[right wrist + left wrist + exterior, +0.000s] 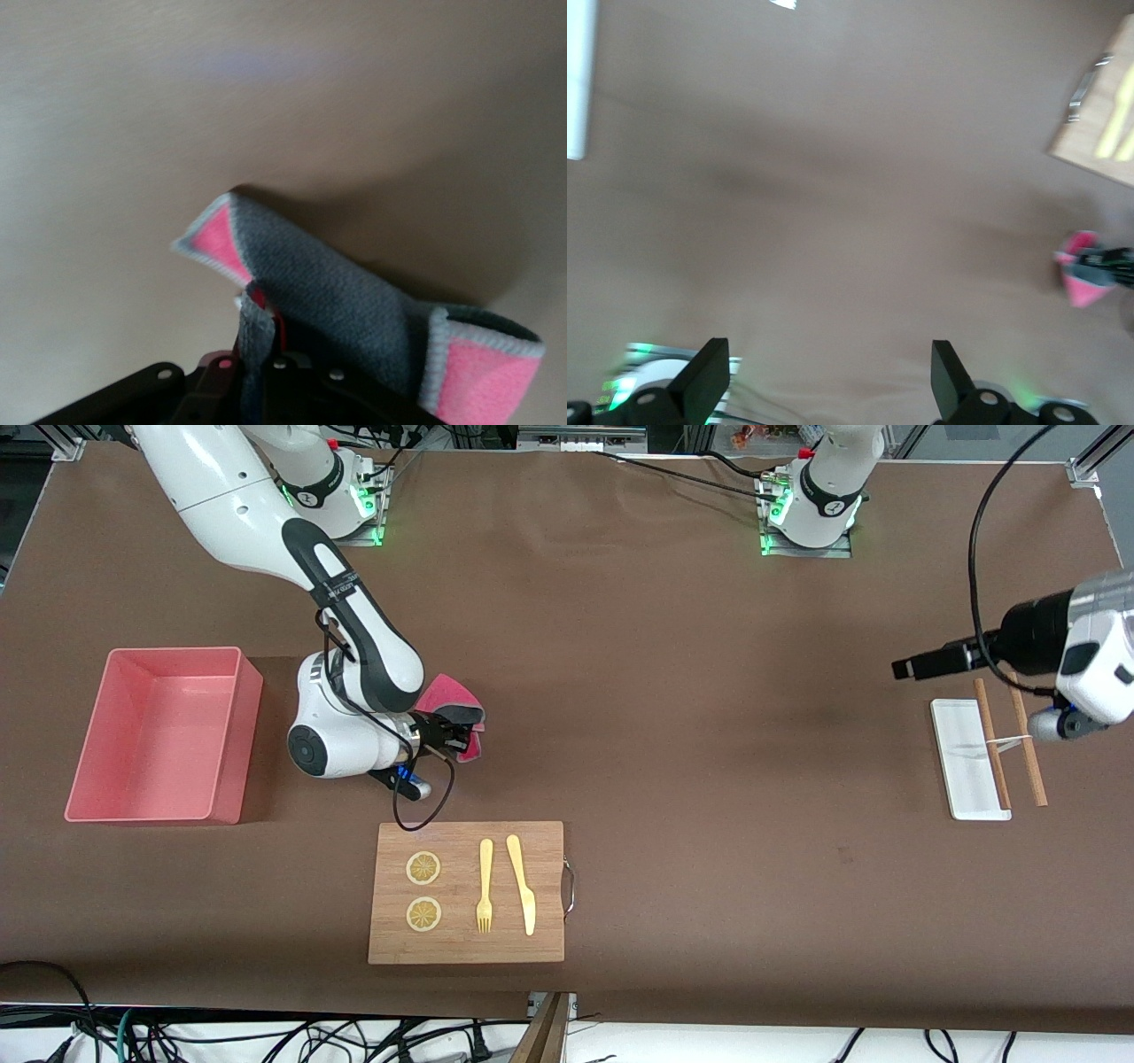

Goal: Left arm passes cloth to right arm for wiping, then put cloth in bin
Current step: 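Wipe the table beside the cutting board with the cloth in the right gripper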

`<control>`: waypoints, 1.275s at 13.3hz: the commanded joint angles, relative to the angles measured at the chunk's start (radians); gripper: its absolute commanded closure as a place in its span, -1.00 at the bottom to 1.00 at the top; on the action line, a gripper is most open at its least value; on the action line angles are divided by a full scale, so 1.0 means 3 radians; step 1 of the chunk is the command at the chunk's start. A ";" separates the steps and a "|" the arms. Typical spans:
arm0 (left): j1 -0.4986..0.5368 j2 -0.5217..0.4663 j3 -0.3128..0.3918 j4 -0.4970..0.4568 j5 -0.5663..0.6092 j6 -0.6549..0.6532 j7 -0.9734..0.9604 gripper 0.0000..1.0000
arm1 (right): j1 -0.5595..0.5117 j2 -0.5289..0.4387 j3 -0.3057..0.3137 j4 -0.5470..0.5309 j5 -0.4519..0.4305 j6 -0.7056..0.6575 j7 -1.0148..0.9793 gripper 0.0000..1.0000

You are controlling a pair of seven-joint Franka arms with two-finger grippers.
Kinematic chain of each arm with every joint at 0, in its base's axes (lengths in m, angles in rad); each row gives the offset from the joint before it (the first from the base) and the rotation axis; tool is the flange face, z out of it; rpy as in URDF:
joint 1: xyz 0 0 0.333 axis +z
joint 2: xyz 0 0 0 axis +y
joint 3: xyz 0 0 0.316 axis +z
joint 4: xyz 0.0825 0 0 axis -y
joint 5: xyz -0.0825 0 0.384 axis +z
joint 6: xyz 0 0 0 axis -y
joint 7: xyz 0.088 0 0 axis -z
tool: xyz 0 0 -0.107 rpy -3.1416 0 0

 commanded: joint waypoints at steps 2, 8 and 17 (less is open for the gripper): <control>0.0013 -0.0153 -0.0006 -0.0193 0.0561 -0.0065 0.0413 -1.00 | -0.0090 -0.0018 -0.0153 -0.0085 -0.0401 0.0017 -0.0278 1.00; 0.0028 -0.0148 0.0040 -0.0388 0.0742 0.0134 0.0495 -1.00 | -0.0106 -0.0028 -0.0751 -0.0090 -0.0411 -0.0182 -0.1265 1.00; -0.1210 -0.0828 0.1585 -0.1164 0.0558 0.0726 0.1068 -1.00 | -0.0131 -0.0033 -0.0507 0.0017 -0.0606 -0.0076 -0.0859 1.00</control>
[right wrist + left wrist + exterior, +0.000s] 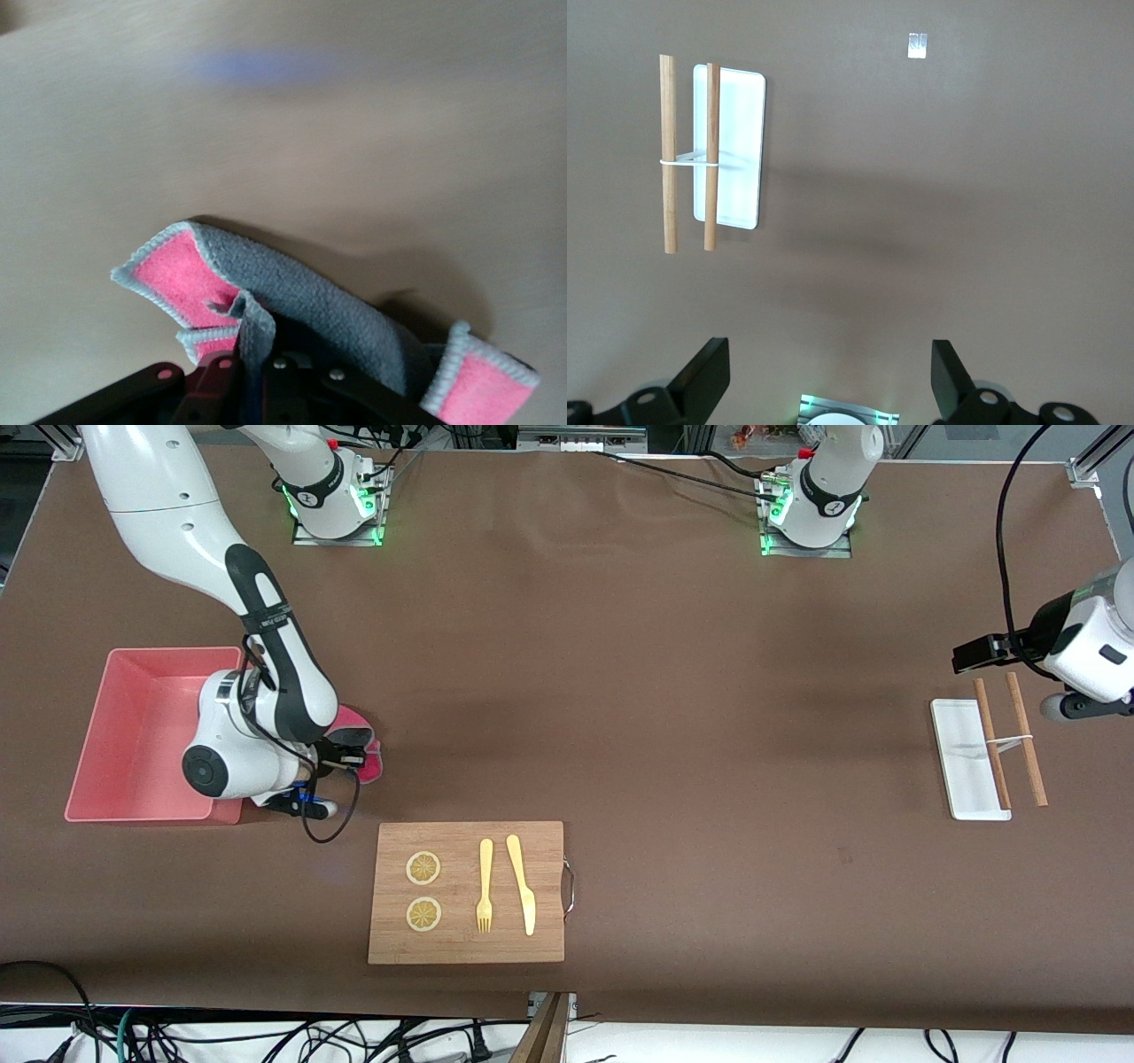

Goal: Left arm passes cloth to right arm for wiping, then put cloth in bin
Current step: 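Wipe the table beside the cutting board with the cloth in the right gripper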

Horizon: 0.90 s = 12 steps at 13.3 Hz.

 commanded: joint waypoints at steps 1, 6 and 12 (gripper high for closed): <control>-0.0097 -0.0351 0.0115 -0.0428 -0.0081 0.0245 0.0091 -1.00 | 0.0007 0.0024 0.0269 0.0031 -0.0077 0.0168 0.0465 1.00; -0.0082 -0.0346 0.0084 -0.0275 -0.0086 0.0214 0.0096 -1.00 | 0.0033 0.0080 0.0749 0.0056 -0.0041 0.0588 0.1272 1.00; -0.0107 -0.0315 0.0084 -0.0254 -0.0071 0.0137 0.0137 -1.00 | 0.0033 0.0121 0.0935 0.0164 -0.0072 0.0604 0.1561 1.00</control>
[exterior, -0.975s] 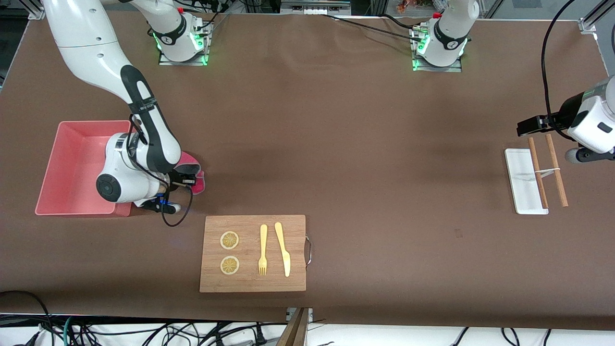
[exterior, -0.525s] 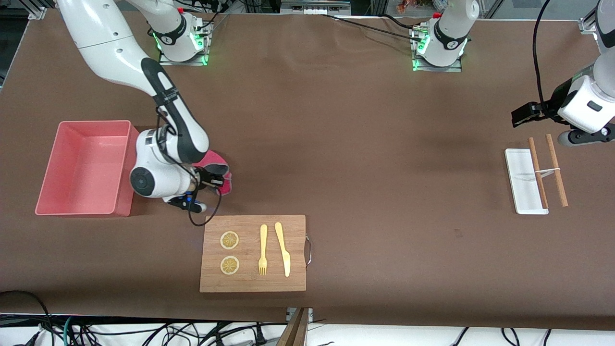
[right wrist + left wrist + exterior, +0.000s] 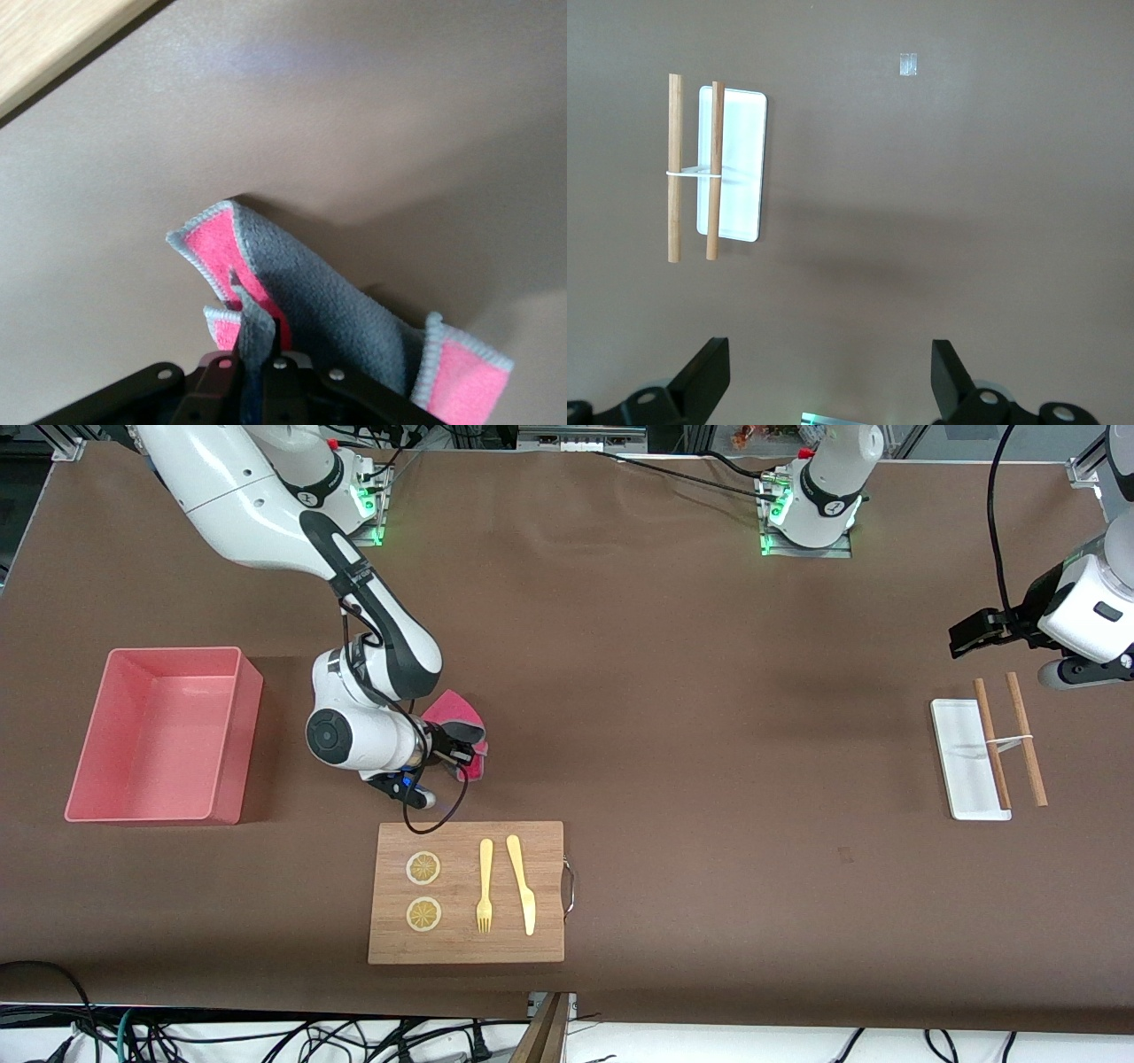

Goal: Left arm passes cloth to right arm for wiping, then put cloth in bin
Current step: 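Wipe the table beside the cutting board with the cloth in the right gripper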

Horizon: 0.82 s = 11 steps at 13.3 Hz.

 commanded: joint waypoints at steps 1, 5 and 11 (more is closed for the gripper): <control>-0.0115 -0.0034 0.0068 -0.0010 -0.0044 -0.0040 0.0094 -1.00 | -0.0072 0.0061 0.0012 0.0046 -0.0074 -0.0039 -0.0077 1.00; -0.0755 -0.0075 0.0631 -0.0020 -0.0018 -0.0040 0.0104 -1.00 | -0.0082 0.0051 -0.0289 0.0021 -0.0089 -0.0278 -0.0501 1.00; -0.0740 0.0063 0.0585 0.0163 -0.0044 -0.0040 0.0084 -1.00 | -0.0123 -0.0026 -0.0831 0.0056 -0.0089 -0.0733 -0.1411 1.00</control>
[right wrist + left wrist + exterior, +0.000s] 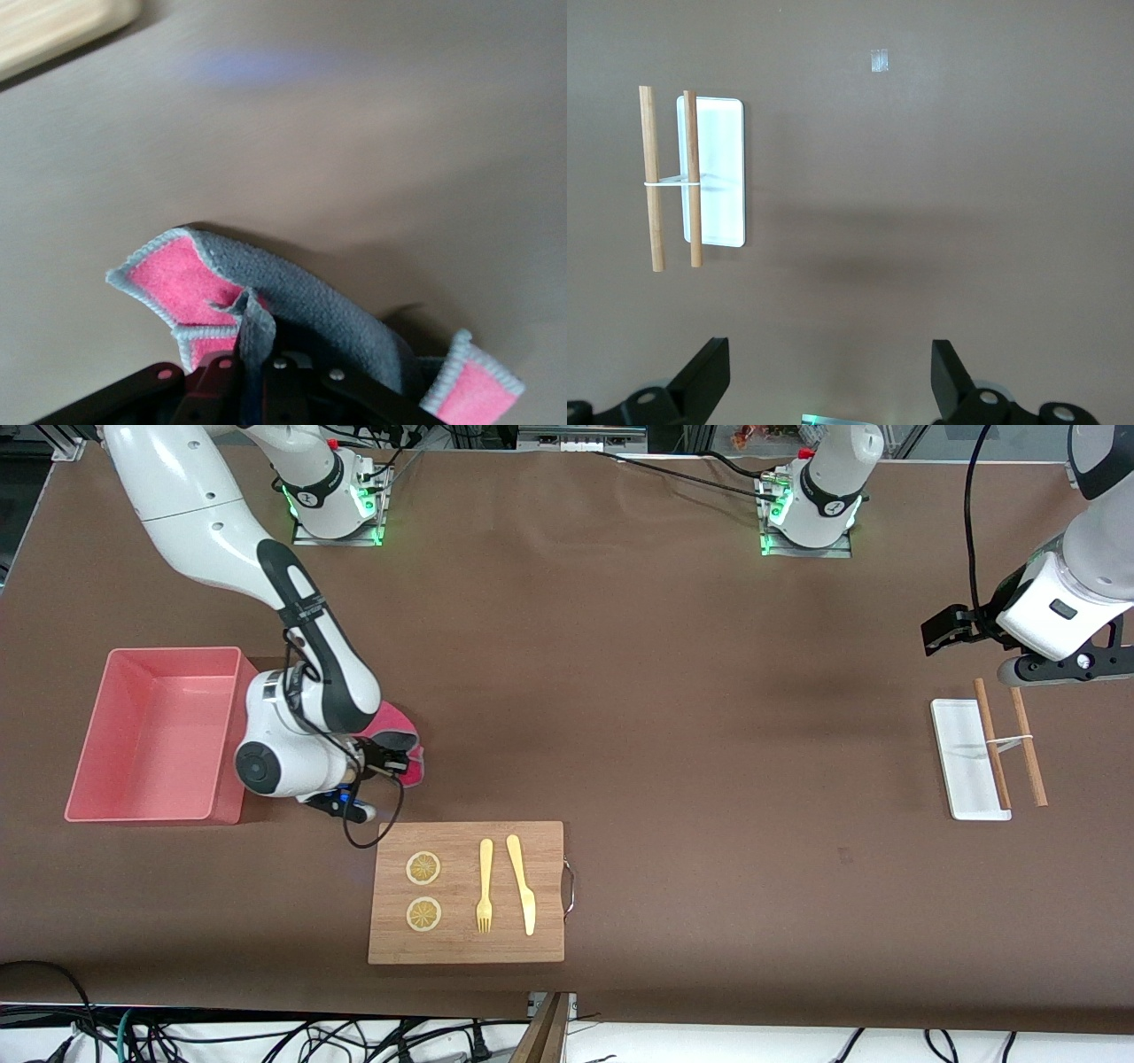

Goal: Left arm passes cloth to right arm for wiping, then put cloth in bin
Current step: 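Carry the cloth into the pink bin and open the right gripper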

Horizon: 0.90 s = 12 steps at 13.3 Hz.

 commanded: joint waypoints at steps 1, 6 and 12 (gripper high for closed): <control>-0.0008 0.0041 0.0052 0.0179 -0.0039 -0.0060 0.0059 -1.00 | -0.0034 -0.0056 -0.0203 0.0023 -0.0072 -0.0236 -0.0424 1.00; 0.0028 0.0056 0.0047 0.0312 0.0002 -0.0233 0.0070 -1.00 | -0.0044 -0.0203 -0.0373 0.0256 -0.0129 -0.0582 -0.0692 1.00; 0.0170 0.0107 0.0088 0.0512 -0.0049 -0.0259 0.0197 -1.00 | -0.0197 -0.0408 -0.0393 0.1382 -0.0537 -0.2275 -0.0793 1.00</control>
